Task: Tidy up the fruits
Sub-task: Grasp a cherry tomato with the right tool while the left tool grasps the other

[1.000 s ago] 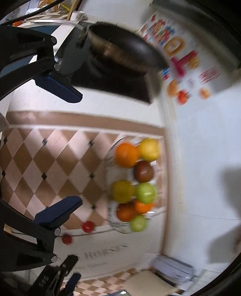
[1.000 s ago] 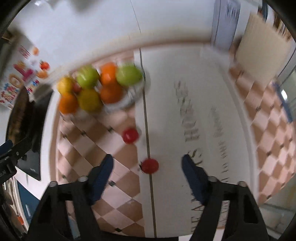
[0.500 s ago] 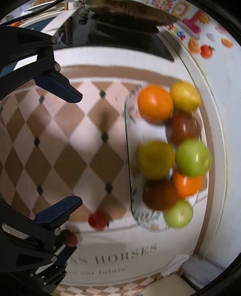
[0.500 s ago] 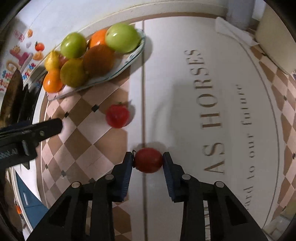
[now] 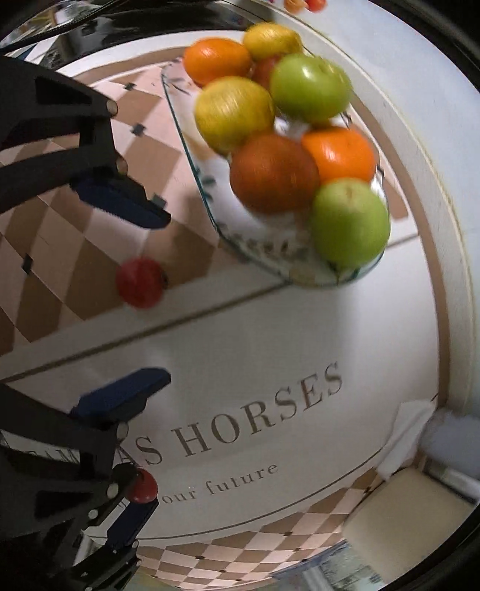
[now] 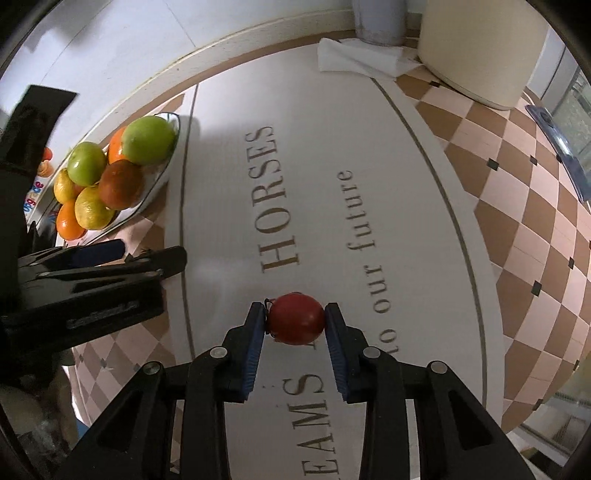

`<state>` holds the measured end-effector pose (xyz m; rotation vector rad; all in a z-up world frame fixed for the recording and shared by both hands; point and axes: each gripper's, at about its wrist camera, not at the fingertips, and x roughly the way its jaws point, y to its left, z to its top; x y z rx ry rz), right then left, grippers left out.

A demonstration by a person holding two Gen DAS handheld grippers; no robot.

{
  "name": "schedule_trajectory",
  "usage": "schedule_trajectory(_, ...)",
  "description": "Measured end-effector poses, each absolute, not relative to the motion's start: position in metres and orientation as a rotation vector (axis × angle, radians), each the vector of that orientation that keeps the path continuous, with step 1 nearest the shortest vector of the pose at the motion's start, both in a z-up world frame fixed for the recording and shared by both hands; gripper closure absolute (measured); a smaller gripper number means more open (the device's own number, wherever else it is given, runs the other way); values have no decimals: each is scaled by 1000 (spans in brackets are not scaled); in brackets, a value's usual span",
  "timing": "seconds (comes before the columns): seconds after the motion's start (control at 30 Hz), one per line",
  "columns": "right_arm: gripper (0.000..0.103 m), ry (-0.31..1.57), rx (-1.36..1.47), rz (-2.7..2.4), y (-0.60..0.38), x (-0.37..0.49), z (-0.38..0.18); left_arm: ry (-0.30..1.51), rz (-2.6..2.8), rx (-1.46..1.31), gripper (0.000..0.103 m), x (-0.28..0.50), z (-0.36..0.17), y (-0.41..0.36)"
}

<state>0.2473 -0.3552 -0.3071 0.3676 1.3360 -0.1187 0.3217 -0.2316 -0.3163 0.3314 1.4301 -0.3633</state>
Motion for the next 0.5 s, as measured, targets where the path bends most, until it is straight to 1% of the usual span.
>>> schedule_trajectory(0.07,67,1337,372,-119,-355,248,-307,1439,-373,348,47,321,-324,-238)
schedule_trajectory(0.1,67,1335,373,-118,-354,248,-307,1437,-369,360,49,321,-327,-240)
schedule_trajectory(0.27,67,1330,368,-113,-354,243,-301,1387,-361,396,75,320,-327,-240)
schedule_trajectory(0.33,67,1330,364,-107,-352,244,-301,1392,-356,377,81,326,-327,-231)
schedule_trajectory(0.5,67,1320,355,-92,-348,248,-296,1406,-357,314,81,330,-327,-221)
